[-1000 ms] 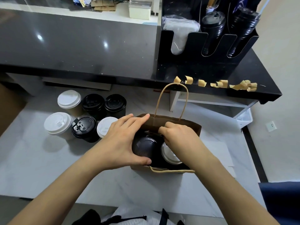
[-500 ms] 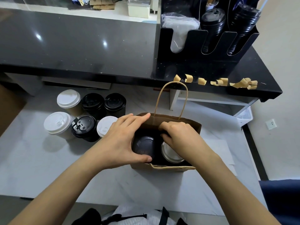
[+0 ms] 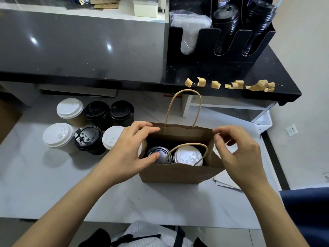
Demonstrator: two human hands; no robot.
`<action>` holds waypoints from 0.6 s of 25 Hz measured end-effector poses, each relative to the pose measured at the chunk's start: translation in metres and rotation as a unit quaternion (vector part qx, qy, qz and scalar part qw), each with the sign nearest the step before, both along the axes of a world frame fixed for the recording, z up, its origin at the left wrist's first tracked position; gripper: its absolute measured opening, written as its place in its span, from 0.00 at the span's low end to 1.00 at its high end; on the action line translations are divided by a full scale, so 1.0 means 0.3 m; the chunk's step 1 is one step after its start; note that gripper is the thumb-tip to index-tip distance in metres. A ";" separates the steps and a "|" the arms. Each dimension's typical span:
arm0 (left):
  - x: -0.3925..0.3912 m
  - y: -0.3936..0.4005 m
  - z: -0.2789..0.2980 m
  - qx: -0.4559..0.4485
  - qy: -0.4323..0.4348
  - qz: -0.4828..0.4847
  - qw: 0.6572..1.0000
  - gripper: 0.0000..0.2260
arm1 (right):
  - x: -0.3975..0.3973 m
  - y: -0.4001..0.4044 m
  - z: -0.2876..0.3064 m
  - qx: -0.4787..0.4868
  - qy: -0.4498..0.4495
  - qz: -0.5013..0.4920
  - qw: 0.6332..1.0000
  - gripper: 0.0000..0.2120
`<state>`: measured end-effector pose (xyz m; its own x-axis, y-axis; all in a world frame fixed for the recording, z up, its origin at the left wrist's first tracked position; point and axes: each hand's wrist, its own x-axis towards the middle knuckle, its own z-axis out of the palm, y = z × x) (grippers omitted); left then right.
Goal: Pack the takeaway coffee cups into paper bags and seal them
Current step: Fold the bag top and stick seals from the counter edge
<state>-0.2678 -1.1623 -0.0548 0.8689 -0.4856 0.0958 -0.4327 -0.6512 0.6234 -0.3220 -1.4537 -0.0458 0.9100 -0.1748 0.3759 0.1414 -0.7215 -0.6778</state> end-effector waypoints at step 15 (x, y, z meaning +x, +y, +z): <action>-0.061 0.084 -0.021 -0.058 0.107 0.005 0.993 0.19 | -0.052 -0.001 -0.073 0.084 0.106 0.003 0.991 0.18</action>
